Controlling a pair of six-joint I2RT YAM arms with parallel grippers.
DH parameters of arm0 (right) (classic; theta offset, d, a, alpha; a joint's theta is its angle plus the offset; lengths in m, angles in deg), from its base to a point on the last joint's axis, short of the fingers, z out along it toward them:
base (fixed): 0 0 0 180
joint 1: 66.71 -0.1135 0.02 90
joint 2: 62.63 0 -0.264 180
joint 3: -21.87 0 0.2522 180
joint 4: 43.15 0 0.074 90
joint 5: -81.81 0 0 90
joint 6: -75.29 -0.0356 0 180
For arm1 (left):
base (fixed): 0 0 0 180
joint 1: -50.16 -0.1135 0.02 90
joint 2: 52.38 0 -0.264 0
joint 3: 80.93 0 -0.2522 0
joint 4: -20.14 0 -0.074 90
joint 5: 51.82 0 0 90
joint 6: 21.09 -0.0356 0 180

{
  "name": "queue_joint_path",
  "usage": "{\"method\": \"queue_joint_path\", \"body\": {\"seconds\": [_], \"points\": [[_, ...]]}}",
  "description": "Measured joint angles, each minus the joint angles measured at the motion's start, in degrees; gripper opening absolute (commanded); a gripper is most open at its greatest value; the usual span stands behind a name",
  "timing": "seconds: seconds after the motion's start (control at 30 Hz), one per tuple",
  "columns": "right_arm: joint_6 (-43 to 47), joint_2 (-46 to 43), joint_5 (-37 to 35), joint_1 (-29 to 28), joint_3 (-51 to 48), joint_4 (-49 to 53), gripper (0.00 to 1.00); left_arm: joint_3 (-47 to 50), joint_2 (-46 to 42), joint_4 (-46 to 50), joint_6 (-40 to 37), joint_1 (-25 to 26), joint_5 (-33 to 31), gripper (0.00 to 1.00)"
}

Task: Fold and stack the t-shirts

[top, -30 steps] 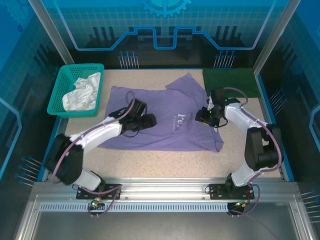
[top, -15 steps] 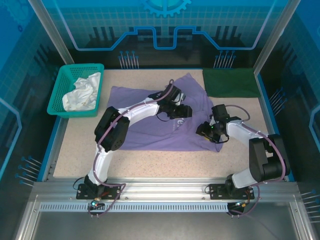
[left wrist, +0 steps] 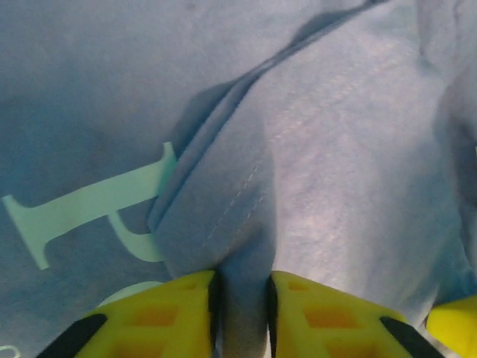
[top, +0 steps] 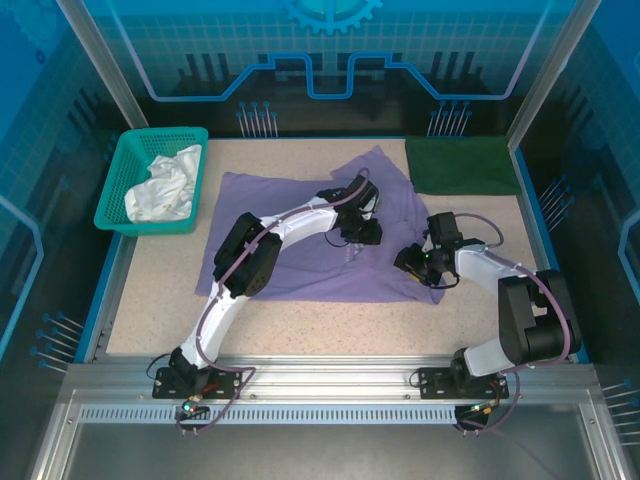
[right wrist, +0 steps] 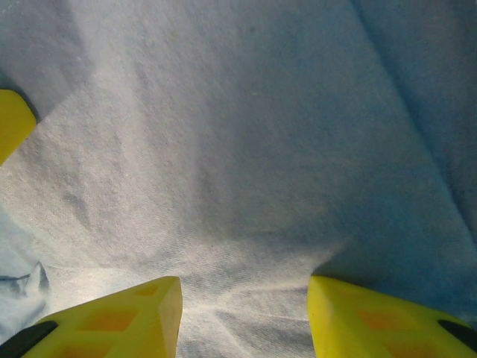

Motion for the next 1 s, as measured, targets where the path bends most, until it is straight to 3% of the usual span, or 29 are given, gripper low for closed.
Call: {"method": "queue_joint_path", "body": {"seconds": [0.2, 0.33, 0.4, 0.47, 0.53, 0.6, 0.67, 0.7, 0.83, 1.0], "points": [[-0.8, 0.7, 0.0, 0.2, 0.0, -0.3, 0.48, 7.4, -3.3, -5.8, -1.9, 1.5, -8.0, 0.0], [-1.0, 0.8, 0.0, 0.6, 0.0, -0.3, 0.48, 11.6, -6.6, -9.6, -2.6, 2.7, -13.6, 0.03], [-1.0, 0.8, 0.0, 0.9, 0.0, -0.3, 0.48, 12.7, -7.7, -10.4, -2.7, 2.9, -16.3, 0.13], [-0.9, 0.7, -0.1, 1.2, 0.1, 0.2, 0.49, 13.0, -8.0, -10.4, -2.6, 3.0, -19.7, 0.15], [-0.5, 0.0, -1.0, 1.3, 0.5, 2.1, 0.5, 13.4, -8.1, -10.4, -2.6, 3.0, -23.8, 0.39], [-0.1, -2.7, -2.5, 1.4, 0.6, 4.5, 0.5, 14.2, -8.4, -9.9, -2.1, 3.0, -27.6, 0.49], [0.4, -7.4, -3.8, 1.4, 0.9, 7.3, 0.5, 15.6, -9.4, -9.4, -1.5, 3.0, -30.1, 0.74], [0.6, -10.3, -4.3, 1.2, 1.0, 8.4, 0.5, 16.2, -10.1, -8.9, -1.6, 3.0, -31.0, 0.78], [1.2, -18.5, -5.6, -1.3, 1.5, 12.2, 0.46, 19.3, -15.9, -7.8, 0.2, 2.9, -32.1, 0.77], [1.5, -20.0, -5.6, -5.0, 0.1, 15.2, 0.4, 32.4, -32.3, -9.1, 5.8, 3.0, -31.8, 0.58]]}}
